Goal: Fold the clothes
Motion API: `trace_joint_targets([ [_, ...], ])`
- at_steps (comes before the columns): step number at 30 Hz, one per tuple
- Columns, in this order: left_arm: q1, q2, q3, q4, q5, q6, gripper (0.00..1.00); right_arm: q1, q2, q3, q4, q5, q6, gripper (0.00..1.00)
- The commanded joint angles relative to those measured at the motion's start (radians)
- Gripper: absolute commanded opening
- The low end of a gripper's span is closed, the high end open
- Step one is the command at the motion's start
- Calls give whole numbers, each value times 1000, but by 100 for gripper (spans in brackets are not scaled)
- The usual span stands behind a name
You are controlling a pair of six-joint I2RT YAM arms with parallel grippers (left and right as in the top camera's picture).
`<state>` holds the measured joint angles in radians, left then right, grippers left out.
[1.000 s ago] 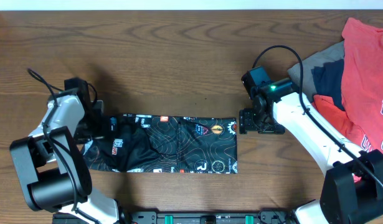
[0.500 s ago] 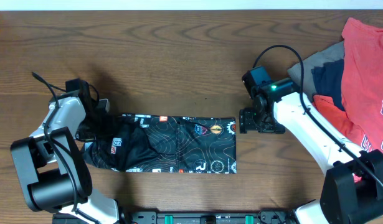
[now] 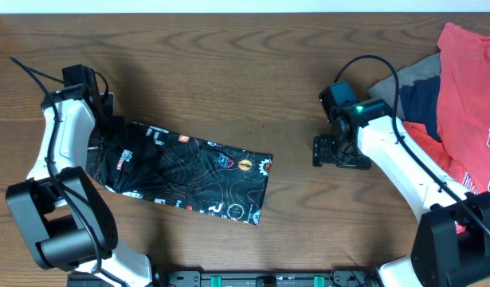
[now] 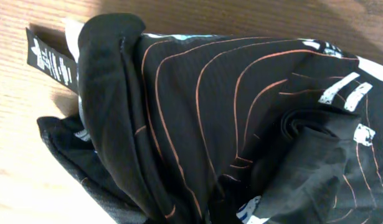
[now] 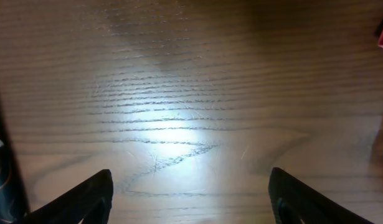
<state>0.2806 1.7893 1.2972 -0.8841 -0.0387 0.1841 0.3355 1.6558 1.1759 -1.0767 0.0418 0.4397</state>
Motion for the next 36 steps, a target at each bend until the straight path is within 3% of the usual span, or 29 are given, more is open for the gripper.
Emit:
trace_joint_targets([
  [1, 4, 6, 14, -6, -26, -6, 6, -8, -1, -6, -1, 11, -8, 78],
  [6, 5, 6, 13, 38, -26, -5, 10, -8, -1, -6, -23, 11, -7, 77],
  [8, 5, 6, 8, 68, -26, -5, 32, -8, -1, -6, -35, 11, -7, 77],
  [11, 6, 6, 0, 120, -27, -4, 40, -8, -1, -6, -53, 11, -7, 77],
  [13, 11, 6, 0, 159, -31, -5, 68, -8, -1, -6, -59, 11, -7, 77],
  [14, 16, 6, 0, 177, -35, -5, 77, -8, -1, -6, -61, 11, -7, 77],
  [18, 48, 6, 0, 229, -27, 19, 88, -8, -1, -6, -69, 11, -7, 77],
  [22, 103, 8, 0, 220, 111, 141, 90, -8, -1, -6, -69, 11, -8, 77],
  [29, 219, 72, 0, 240, 267, 182, 89, -8, -1, -6, -72, 12, -11, 77],
  [36, 242, 211, 0, 287, 286, 182, 89, -8, -1, -6, -80, 14, -14, 77],
])
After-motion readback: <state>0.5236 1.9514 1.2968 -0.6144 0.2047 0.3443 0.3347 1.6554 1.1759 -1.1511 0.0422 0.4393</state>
